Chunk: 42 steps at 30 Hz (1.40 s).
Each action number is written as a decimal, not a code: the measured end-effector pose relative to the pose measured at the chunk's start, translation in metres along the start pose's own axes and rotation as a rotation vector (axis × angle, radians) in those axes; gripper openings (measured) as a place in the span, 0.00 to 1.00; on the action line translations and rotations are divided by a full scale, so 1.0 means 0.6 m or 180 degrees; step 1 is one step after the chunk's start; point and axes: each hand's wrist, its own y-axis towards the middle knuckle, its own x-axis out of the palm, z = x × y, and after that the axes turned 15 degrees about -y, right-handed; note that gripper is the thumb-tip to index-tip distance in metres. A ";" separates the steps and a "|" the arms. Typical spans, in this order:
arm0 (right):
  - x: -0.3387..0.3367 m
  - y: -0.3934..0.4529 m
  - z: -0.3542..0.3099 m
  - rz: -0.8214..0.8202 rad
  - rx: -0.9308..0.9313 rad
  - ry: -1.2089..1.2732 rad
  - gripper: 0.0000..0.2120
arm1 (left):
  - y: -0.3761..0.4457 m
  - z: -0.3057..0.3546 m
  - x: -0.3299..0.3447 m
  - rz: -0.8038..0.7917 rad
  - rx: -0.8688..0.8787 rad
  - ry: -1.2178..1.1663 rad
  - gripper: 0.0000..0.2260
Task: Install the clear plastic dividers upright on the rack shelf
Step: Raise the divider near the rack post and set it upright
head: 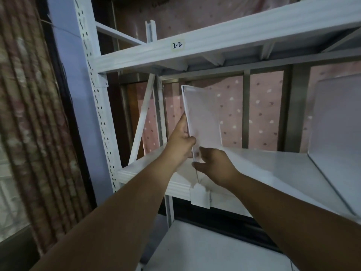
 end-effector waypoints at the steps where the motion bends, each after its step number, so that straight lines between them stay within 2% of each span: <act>1: 0.000 0.001 0.000 0.0025 0.0010 0.0051 0.16 | 0.002 0.002 0.000 -0.0006 0.0000 0.0016 0.39; 10: -0.010 -0.001 -0.003 0.0076 0.0089 0.0295 0.17 | 0.010 0.012 0.012 0.0012 -0.0014 0.0241 0.38; 19: -0.013 -0.012 -0.003 0.0085 0.0234 0.0490 0.10 | 0.020 0.000 0.021 0.0062 0.0072 0.0536 0.39; 28: -0.014 -0.021 -0.010 0.0036 0.0326 0.0659 0.09 | 0.008 0.002 0.026 0.0111 0.0153 0.0718 0.38; 34: -0.008 -0.029 -0.011 -0.0018 0.0432 0.0792 0.18 | -0.001 0.002 0.031 0.0050 0.0201 0.0823 0.39; 42: -0.004 -0.031 -0.015 0.0005 0.0392 0.0606 0.19 | -0.011 0.005 0.024 0.0031 0.0174 0.0662 0.38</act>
